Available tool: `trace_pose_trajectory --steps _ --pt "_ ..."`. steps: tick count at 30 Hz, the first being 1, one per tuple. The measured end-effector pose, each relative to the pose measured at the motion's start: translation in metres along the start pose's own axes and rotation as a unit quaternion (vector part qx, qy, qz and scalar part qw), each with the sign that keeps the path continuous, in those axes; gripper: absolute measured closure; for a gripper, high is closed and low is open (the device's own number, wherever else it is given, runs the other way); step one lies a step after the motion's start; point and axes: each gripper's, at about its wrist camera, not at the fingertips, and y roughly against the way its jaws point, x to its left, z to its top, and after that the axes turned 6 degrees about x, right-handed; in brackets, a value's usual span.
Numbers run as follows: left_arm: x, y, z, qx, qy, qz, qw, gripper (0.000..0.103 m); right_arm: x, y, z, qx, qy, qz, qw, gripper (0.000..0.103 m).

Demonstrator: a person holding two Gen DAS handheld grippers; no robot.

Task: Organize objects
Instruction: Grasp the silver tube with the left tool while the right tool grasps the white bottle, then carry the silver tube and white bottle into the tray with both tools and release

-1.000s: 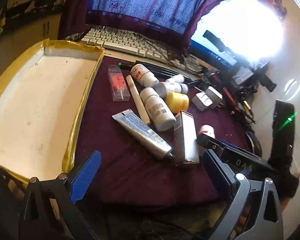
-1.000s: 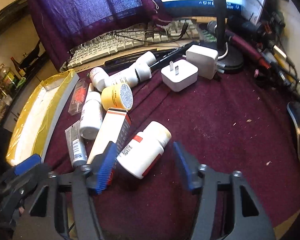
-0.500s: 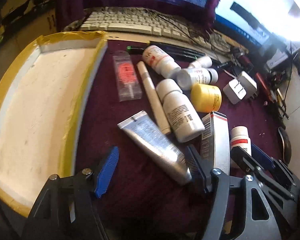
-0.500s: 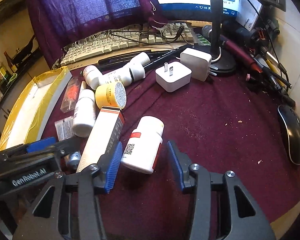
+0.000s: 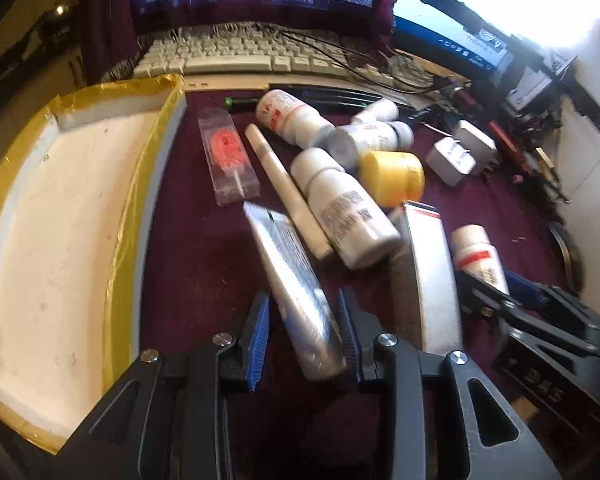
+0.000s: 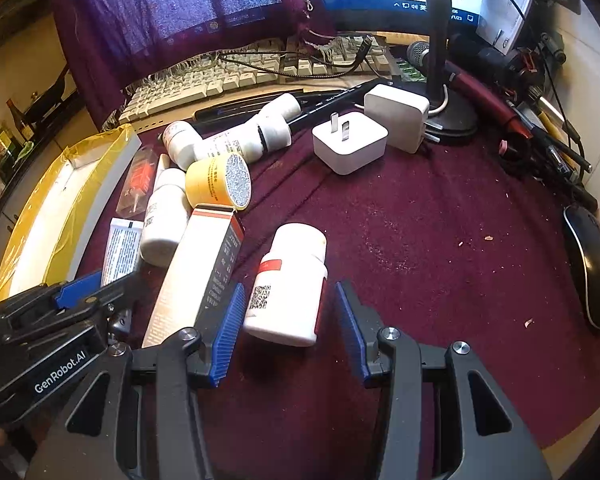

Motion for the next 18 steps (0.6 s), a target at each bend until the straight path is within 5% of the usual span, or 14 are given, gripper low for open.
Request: trace_pose_trajectory --steps 4,18 --pt "0.017 0.006 -0.012 -0.025 0.013 -0.018 0.9995 0.079 -0.002 -0.001 0.001 -0.005 0.001 -0.017 1.0 0.071" --pt "0.05 0.047 -0.036 -0.081 0.069 -0.085 0.9906 0.087 0.014 0.029 -0.004 -0.063 0.012 0.018 0.998 0.071"
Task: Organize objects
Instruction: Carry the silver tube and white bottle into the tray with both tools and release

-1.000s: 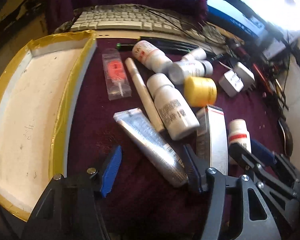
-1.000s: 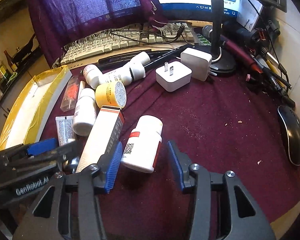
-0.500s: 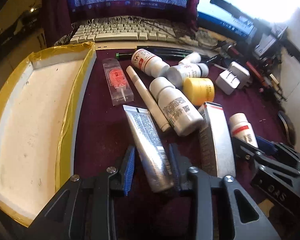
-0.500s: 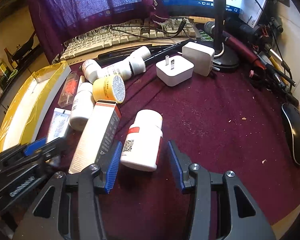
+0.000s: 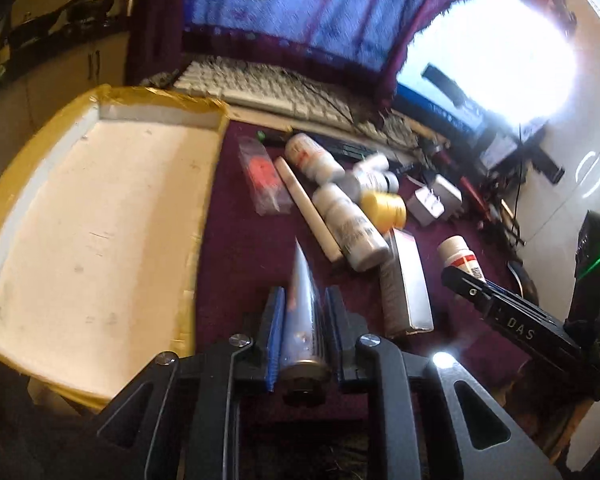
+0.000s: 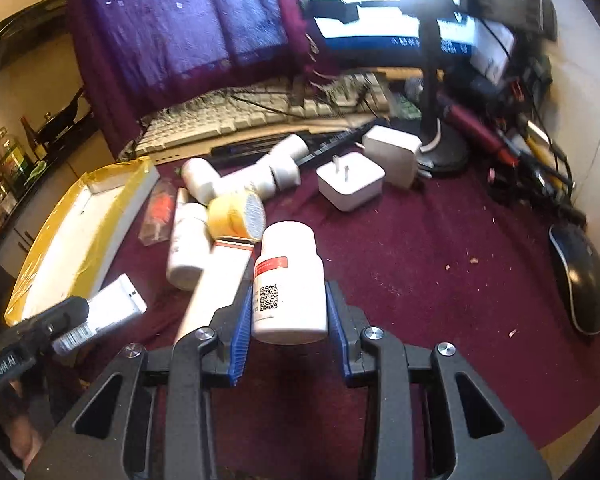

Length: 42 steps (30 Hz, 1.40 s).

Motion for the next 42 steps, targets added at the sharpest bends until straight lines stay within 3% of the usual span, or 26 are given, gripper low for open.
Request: trace_pose_trajectory --steps 2,5,11,13,15,16,17,19,21,22,24,28,32,36,42 --pt "0.01 0.01 0.001 -0.007 0.014 0.001 0.9999 0.088 0.009 -0.001 -0.001 0.0 0.016 -0.001 1.0 0.071" --pt "0.016 0.016 0.001 -0.016 0.003 0.012 0.9998 0.101 0.008 -0.006 0.003 0.01 0.009 0.006 1.0 0.071" --pt "-0.006 -0.019 -0.006 0.033 -0.045 0.047 0.9973 0.099 -0.001 -0.008 0.001 0.016 0.005 0.013 1.0 0.071" --pt "-0.012 -0.018 -0.012 0.02 -0.051 0.059 0.9968 0.086 -0.003 -0.01 0.003 0.023 0.003 0.015 1.0 0.071" --pt "-0.017 -0.014 -0.013 0.006 -0.061 0.072 0.9955 0.036 -0.005 -0.011 0.004 0.024 -0.005 0.015 1.0 0.071" --pt "-0.019 -0.011 -0.014 -0.011 -0.071 0.075 0.9946 0.029 -0.006 -0.011 0.003 0.025 -0.007 0.013 1.0 0.071" --pt "-0.017 -0.009 -0.015 -0.019 -0.078 0.081 0.9934 0.028 -0.007 -0.011 0.002 0.027 -0.009 0.012 1.0 0.071" --pt "-0.017 -0.013 -0.017 -0.008 -0.093 0.094 0.9912 0.031 -0.009 -0.012 0.0 0.031 -0.012 0.012 0.999 0.071" --pt "-0.016 -0.015 -0.021 -0.002 -0.105 0.108 0.9886 0.047 -0.01 -0.014 0.001 0.038 -0.013 0.013 0.999 0.071" --pt "-0.017 -0.015 -0.024 -0.005 -0.116 0.125 0.9853 0.051 -0.011 -0.015 0.002 0.041 -0.014 0.014 0.999 0.071" --pt "-0.016 -0.015 -0.027 -0.006 -0.124 0.125 0.9844 0.058 -0.014 -0.014 0.003 0.039 -0.017 0.014 0.999 0.071" --pt "-0.01 -0.012 -0.03 0.01 -0.124 0.079 0.989 0.06 -0.015 -0.014 0.001 0.04 -0.017 0.013 0.999 0.071" --pt "-0.017 -0.013 -0.036 0.001 -0.135 0.088 0.9869 0.06 -0.018 -0.018 0.002 0.05 -0.022 0.016 0.998 0.071" --pt "-0.017 -0.027 -0.032 0.025 -0.135 0.117 0.9836 0.076 -0.018 -0.014 0.0 0.044 -0.018 0.014 0.999 0.071" --pt "-0.022 -0.03 -0.035 0.022 -0.14 0.126 0.9818 0.077 -0.017 -0.02 0.002 0.056 -0.018 0.022 0.998 0.071"
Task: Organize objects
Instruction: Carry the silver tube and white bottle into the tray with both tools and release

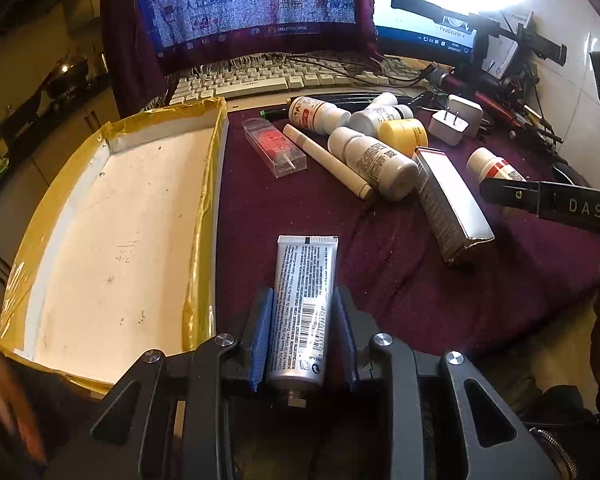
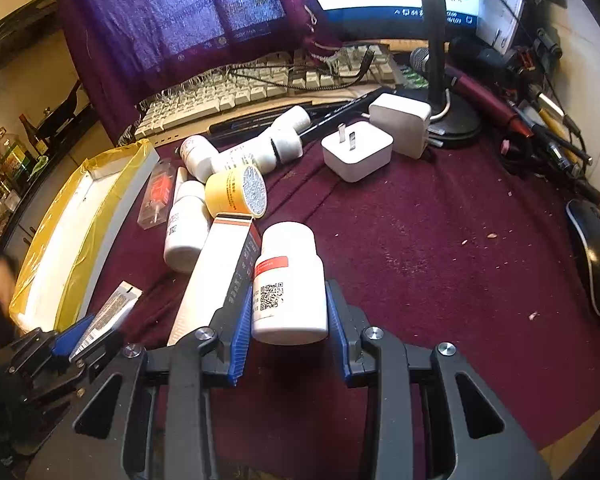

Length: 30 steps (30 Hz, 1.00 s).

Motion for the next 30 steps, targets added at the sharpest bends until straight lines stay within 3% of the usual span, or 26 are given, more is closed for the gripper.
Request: trace_pose_trajectory --steps 6,9,10,13,17,19,21,25,28,30 --pt "-0.002 -0.006 0.008 -0.009 0.02 0.0 0.9998 0.077 0.003 0.011 -0.003 -0.023 0.013 0.007 1.0 0.071" --pt "0.016 0.01 0.004 -0.035 0.06 -0.08 0.9944 0.078 0.011 0.018 -0.001 -0.031 0.026 0.031 0.999 0.071" --pt "0.026 0.02 0.003 -0.05 0.082 -0.116 0.9886 0.078 0.016 0.022 -0.001 -0.034 0.036 0.039 0.998 0.071" --pt "0.044 0.04 0.006 -0.079 0.108 -0.133 0.9821 0.078 0.041 0.037 0.002 -0.036 0.073 0.074 0.994 0.071" --pt "0.076 0.06 0.013 -0.095 0.137 -0.114 0.9794 0.078 0.093 0.041 0.016 -0.004 0.127 0.147 0.981 0.071" --pt "0.101 0.068 0.017 -0.095 0.164 -0.076 0.9789 0.078 0.127 0.034 0.021 0.008 0.16 0.17 0.972 0.071" --pt "0.127 0.065 0.02 -0.081 0.191 -0.049 0.9769 0.077 0.156 0.023 0.026 0.022 0.183 0.176 0.967 0.071" --pt "0.186 0.05 0.013 -0.055 0.268 -0.016 0.9617 0.077 0.209 -0.011 0.035 0.057 0.221 0.178 0.957 0.071" --pt "0.208 0.036 0.003 -0.027 0.304 -0.008 0.9522 0.078 0.235 -0.036 0.034 0.08 0.235 0.163 0.955 0.071" --pt "0.211 0.032 0.001 -0.023 0.302 0.009 0.9529 0.078 0.245 -0.049 0.031 0.098 0.237 0.156 0.954 0.071"
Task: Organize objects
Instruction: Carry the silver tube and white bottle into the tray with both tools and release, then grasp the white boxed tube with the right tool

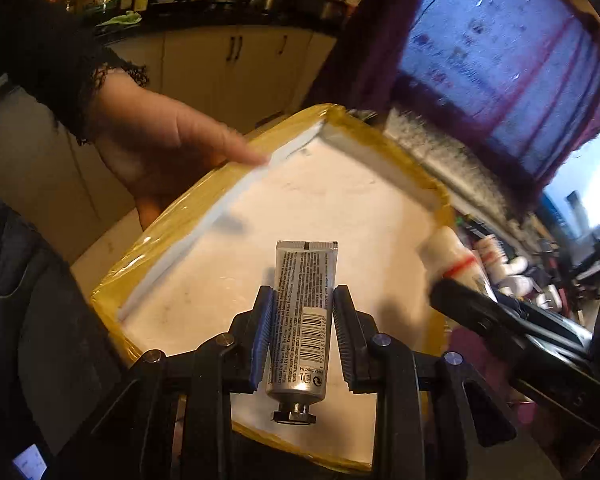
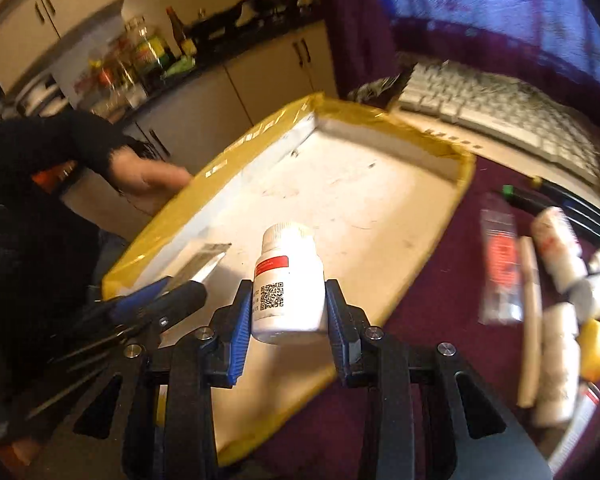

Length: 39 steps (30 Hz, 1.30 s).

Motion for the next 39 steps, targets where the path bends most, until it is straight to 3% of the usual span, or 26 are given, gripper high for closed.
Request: trace_pose_trajectory --steps 4,7,9,11,13,17,20,24,32,36,39 --pt "0.004 0.0 -0.004 -0.009 0.0 0.032 0.9995 0.078 0.003 -0.011 0.0 -0.001 -0.008 -0.012 1.0 0.071" --pt "0.01 0.0 -0.006 -0.014 0.001 0.027 0.9995 0.078 0.007 -0.01 -0.002 -0.01 0.003 -0.022 1.0 0.069" --pt "0.015 0.001 -0.006 -0.016 0.004 0.021 0.9996 0.077 0.007 -0.001 -0.005 -0.033 0.002 -0.014 0.999 0.064" --pt "0.016 0.004 -0.006 -0.028 0.011 0.015 0.9994 0.077 0.005 0.013 -0.008 -0.061 0.0 -0.016 0.998 0.046" --pt "0.017 0.008 -0.006 -0.041 0.013 0.01 0.999 0.076 0.001 0.026 -0.011 -0.079 -0.003 -0.018 0.997 0.04" --pt "0.009 0.023 -0.008 -0.075 0.012 -0.005 0.9971 0.051 -0.015 0.055 -0.022 -0.107 -0.013 -0.017 0.994 0.039" --pt "-0.003 0.03 -0.009 -0.095 0.005 -0.026 0.9951 0.049 -0.037 0.075 -0.037 -0.117 -0.015 -0.013 0.993 0.039" --pt "-0.029 0.039 -0.021 -0.105 -0.023 -0.046 0.9931 0.043 -0.079 0.089 -0.058 -0.121 -0.05 -0.053 0.99 0.039" --pt "-0.102 0.03 -0.042 -0.077 -0.089 -0.107 0.9873 0.025 -0.153 0.108 -0.106 -0.102 -0.148 -0.127 0.975 0.039" --pt "-0.135 0.015 -0.056 -0.06 -0.133 -0.096 0.9846 0.024 -0.157 0.101 -0.116 -0.084 -0.159 -0.13 0.975 0.039" --pt "-0.15 0.007 -0.068 -0.061 -0.17 -0.054 0.982 0.024 -0.145 0.085 -0.119 -0.071 -0.142 -0.151 0.976 0.04"
